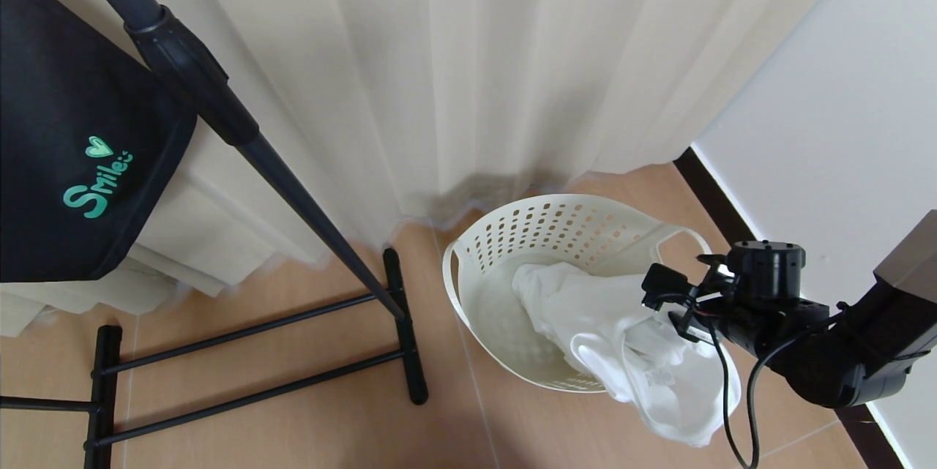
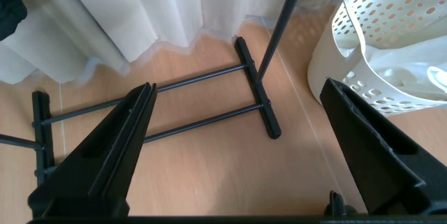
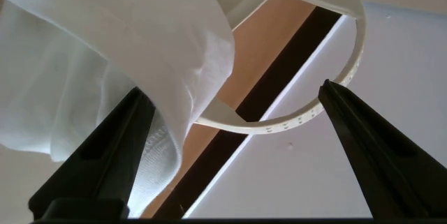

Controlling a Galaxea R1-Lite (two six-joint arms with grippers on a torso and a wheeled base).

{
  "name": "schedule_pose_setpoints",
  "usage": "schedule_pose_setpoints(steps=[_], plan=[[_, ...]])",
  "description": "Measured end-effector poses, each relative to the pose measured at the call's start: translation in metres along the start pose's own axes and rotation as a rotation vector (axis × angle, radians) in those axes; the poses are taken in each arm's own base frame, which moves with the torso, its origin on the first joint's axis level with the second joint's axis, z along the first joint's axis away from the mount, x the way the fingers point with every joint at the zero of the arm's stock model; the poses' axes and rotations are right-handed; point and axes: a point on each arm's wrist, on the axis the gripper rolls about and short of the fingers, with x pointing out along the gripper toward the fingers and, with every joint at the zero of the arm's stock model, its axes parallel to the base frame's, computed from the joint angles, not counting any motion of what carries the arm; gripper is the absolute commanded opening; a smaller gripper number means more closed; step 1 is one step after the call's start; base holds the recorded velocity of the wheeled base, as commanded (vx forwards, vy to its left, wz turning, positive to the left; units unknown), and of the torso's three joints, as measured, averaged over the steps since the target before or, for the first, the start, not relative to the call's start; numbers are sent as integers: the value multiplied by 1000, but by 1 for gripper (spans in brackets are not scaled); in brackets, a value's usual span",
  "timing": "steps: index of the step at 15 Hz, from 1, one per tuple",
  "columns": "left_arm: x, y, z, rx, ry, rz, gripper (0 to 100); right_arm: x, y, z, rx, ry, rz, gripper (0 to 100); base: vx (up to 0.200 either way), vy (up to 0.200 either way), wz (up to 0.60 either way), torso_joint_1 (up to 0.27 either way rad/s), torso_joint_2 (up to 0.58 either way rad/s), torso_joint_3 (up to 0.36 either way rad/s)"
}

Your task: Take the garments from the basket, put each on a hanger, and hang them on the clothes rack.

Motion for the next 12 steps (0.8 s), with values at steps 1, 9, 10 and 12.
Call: schedule_pose_setpoints(steps=[1, 9, 10, 12], plan=[[0, 0, 0, 0, 0, 0, 100, 1, 1, 0, 1, 0, 1, 100, 0, 0, 0, 0, 0, 0], [0, 0, 0, 1, 0, 0, 100, 10, 3, 1, 3, -2, -2, 0, 0, 0, 0, 0, 0, 0], [0, 0, 0, 1, 0, 0, 100, 10, 4, 1, 4, -6, -5, 0, 0, 0, 0, 0, 0, 0], [0, 0, 0, 0, 0, 0, 100, 9, 5, 0, 10, -15, -19, 0, 0, 0, 0, 0, 0, 0]])
